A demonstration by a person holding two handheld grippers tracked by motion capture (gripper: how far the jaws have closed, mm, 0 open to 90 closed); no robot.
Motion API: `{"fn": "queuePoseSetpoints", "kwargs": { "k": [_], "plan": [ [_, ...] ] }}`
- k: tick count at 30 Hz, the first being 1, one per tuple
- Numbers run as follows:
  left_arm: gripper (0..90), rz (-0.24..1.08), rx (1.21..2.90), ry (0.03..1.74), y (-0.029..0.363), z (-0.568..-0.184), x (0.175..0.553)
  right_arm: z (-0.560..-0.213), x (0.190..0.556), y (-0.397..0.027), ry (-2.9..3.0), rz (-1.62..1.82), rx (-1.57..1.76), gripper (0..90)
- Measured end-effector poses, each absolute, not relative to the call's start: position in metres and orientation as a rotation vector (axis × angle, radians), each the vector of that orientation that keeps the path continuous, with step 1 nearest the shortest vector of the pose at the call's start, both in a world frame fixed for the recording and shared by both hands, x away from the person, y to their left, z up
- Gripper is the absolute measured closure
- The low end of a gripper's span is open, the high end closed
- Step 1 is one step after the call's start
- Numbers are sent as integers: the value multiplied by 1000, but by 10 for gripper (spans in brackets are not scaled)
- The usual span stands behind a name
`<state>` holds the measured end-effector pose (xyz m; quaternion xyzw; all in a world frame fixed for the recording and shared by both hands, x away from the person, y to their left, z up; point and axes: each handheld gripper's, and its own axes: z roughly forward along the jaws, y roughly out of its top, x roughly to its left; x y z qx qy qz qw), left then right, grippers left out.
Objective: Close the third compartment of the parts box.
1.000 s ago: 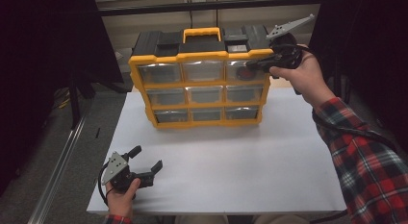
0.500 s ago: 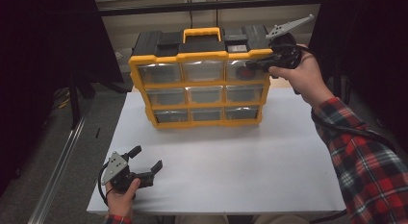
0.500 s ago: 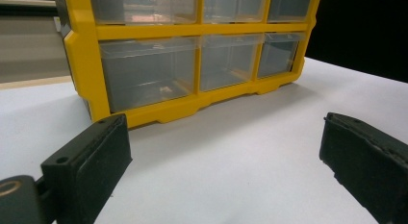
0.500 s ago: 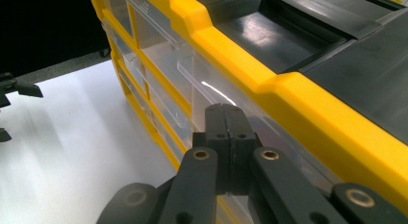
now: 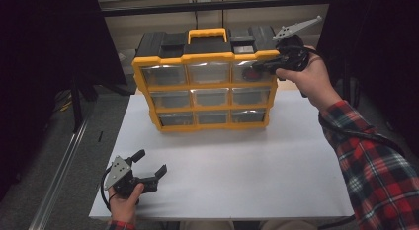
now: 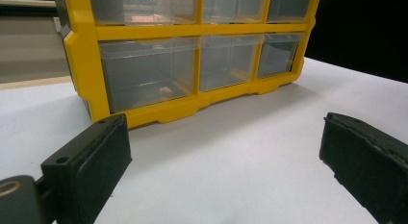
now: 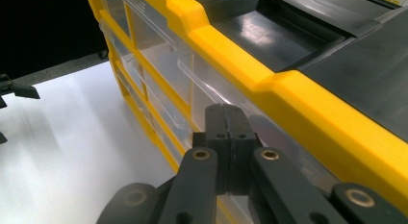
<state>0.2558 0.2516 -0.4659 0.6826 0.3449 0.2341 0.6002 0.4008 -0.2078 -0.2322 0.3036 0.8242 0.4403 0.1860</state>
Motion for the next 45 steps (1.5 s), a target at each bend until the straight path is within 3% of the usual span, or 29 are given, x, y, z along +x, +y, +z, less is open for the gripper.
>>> {"fn": "queuePoseSetpoints", "kwargs": {
  "k": [28, 35, 45],
  "plan": [
    [38, 562, 1605, 798, 253, -465, 255, -235, 403, -209, 2272, 1255, 874, 900],
    [38, 560, 1611, 783, 254, -465, 255, -239, 397, -212, 2265, 1287, 877, 802],
    [38, 562, 1609, 797, 253, -465, 255, -251, 374, -219, 2209, 1399, 868, 548]
  ]
}}
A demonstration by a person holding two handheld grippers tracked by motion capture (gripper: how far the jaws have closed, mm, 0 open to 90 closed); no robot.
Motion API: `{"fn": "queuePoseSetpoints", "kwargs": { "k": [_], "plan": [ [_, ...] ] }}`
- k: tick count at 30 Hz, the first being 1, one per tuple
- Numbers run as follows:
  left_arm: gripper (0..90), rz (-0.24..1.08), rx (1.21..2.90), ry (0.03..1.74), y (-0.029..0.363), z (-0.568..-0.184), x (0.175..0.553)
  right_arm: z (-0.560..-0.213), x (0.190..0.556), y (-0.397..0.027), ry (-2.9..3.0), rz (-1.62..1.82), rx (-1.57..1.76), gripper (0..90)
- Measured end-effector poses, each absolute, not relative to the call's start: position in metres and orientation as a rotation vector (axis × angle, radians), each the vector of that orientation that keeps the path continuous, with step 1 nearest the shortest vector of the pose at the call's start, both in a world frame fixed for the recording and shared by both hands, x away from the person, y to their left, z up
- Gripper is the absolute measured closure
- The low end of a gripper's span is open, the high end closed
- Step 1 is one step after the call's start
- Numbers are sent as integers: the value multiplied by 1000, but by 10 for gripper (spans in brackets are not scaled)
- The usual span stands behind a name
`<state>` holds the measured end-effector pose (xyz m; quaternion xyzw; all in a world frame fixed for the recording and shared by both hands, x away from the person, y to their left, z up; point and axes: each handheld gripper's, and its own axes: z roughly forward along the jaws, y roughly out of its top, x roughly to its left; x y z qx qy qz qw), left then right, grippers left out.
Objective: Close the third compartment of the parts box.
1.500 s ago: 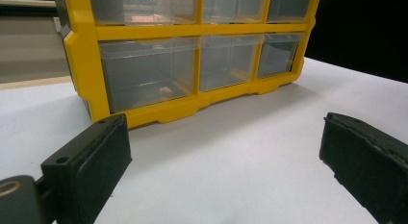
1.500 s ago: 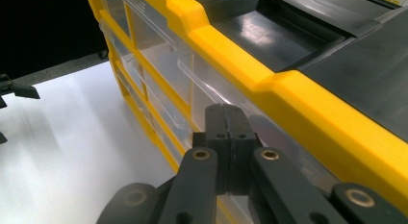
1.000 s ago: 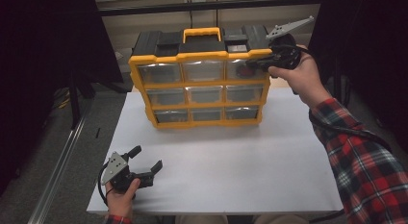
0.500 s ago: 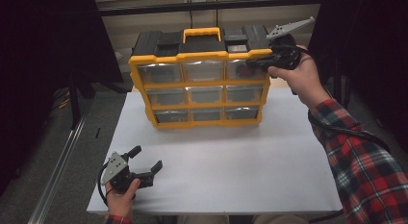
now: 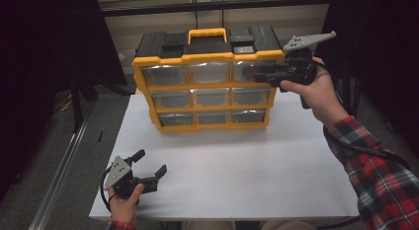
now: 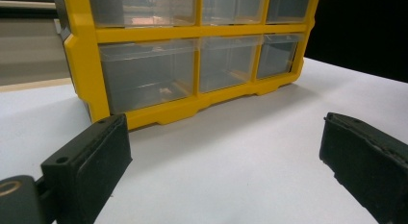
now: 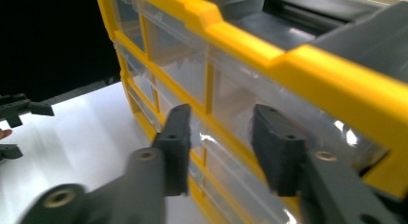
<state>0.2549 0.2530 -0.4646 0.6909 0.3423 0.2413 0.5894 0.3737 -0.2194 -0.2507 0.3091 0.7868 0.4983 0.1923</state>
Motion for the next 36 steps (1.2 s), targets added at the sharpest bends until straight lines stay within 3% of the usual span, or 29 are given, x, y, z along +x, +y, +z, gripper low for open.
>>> {"fn": "queuePoseSetpoints", "kwargs": {
  "k": [17, 36],
  "plan": [
    [38, 565, 1616, 781, 253, -464, 255, -302, 337, -233, 2157, 1519, 926, 240],
    [38, 570, 1617, 787, 253, -464, 255, -362, 301, -246, 2122, 1557, 934, 133]
  ]
}}
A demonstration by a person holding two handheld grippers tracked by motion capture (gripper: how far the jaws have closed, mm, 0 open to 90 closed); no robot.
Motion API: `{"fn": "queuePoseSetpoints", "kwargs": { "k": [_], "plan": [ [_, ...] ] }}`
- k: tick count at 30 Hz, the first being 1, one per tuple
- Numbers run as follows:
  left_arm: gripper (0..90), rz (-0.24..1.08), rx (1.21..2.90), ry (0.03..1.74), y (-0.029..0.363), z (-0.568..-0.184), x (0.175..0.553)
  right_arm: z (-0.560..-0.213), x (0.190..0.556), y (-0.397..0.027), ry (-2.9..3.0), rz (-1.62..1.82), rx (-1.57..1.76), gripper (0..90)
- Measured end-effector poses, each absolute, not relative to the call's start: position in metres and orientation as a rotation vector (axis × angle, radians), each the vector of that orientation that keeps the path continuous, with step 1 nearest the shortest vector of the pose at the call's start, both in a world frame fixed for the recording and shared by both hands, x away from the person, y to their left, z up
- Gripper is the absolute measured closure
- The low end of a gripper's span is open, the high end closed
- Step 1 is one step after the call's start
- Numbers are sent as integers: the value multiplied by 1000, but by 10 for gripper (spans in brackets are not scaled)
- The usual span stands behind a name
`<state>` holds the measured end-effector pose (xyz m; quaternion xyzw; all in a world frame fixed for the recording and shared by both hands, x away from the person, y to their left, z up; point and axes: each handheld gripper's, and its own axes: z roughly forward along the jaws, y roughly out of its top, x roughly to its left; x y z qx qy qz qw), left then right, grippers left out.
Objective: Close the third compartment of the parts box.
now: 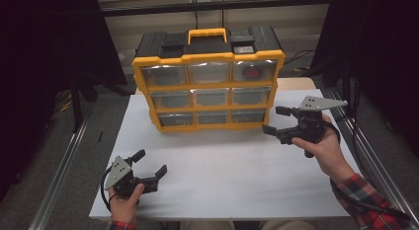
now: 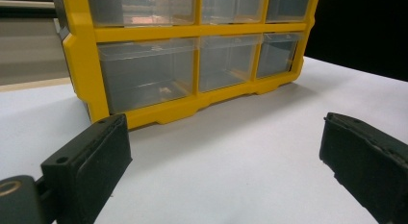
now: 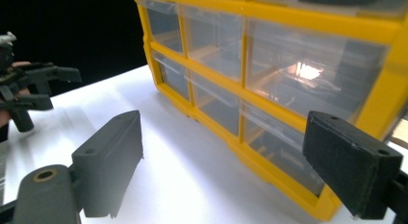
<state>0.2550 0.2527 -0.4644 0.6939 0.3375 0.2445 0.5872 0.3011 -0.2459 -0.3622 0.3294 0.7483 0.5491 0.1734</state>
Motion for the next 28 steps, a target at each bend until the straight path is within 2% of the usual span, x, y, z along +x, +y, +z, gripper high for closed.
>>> {"fn": "queuePoseSetpoints", "kwargs": {
  "k": [28],
  "plan": [
    [38, 564, 1618, 798, 252, -465, 254, -448, 255, -282, 2057, 1536, 1017, 86]
  ]
}}
